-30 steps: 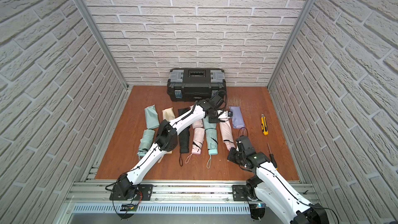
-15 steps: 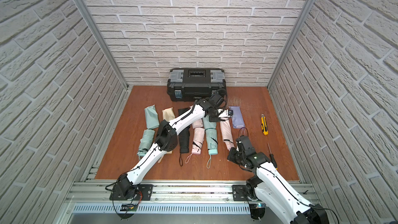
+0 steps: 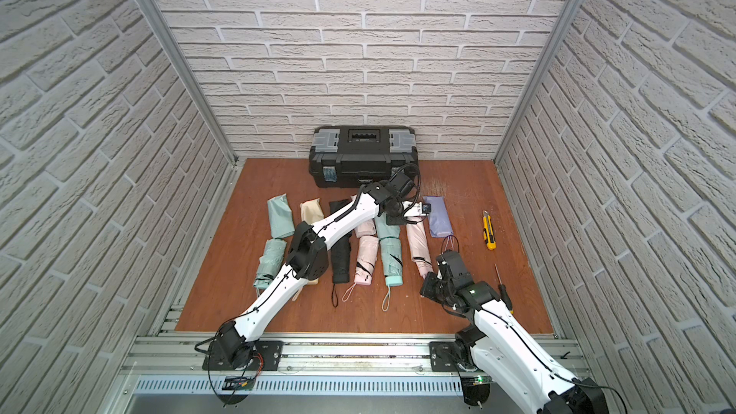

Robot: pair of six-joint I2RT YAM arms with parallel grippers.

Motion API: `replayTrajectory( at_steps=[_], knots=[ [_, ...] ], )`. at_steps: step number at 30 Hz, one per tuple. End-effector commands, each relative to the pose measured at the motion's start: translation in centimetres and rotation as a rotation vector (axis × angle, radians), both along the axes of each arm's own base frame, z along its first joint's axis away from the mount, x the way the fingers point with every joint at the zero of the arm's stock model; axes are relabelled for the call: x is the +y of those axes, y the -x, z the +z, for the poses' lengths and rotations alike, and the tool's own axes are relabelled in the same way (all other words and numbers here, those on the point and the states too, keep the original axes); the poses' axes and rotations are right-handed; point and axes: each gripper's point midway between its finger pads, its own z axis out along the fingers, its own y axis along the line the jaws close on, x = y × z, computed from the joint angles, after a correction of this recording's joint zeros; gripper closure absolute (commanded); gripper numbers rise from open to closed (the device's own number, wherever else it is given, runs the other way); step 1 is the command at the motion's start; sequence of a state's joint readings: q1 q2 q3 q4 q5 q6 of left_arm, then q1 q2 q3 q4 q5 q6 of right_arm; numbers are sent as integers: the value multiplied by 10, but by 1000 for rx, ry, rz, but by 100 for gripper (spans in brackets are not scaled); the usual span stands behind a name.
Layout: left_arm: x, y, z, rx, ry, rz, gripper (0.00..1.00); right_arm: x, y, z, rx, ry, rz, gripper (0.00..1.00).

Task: Take umbrellas out of sleeves
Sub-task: Take out the umbrella from the umbrella sleeve.

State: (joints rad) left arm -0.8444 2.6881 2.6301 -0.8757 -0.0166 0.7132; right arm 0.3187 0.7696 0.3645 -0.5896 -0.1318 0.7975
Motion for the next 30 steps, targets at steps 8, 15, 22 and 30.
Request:
replayTrajectory(
  at_steps=[8, 15, 22, 30],
  knots=[
    [29, -69, 53, -216, 58, 178, 100, -6, 37, -14, 167, 37, 30, 97],
    [30, -76, 57, -247, 61, 202, 100, -15, 42, -8, 133, 50, -17, 97],
    [30, -75, 53, -243, 56, 200, 100, -15, 47, -8, 136, 39, -22, 97],
    [28, -75, 51, -244, 56, 203, 100, -15, 49, -6, 130, 37, -24, 97]
  ],
)
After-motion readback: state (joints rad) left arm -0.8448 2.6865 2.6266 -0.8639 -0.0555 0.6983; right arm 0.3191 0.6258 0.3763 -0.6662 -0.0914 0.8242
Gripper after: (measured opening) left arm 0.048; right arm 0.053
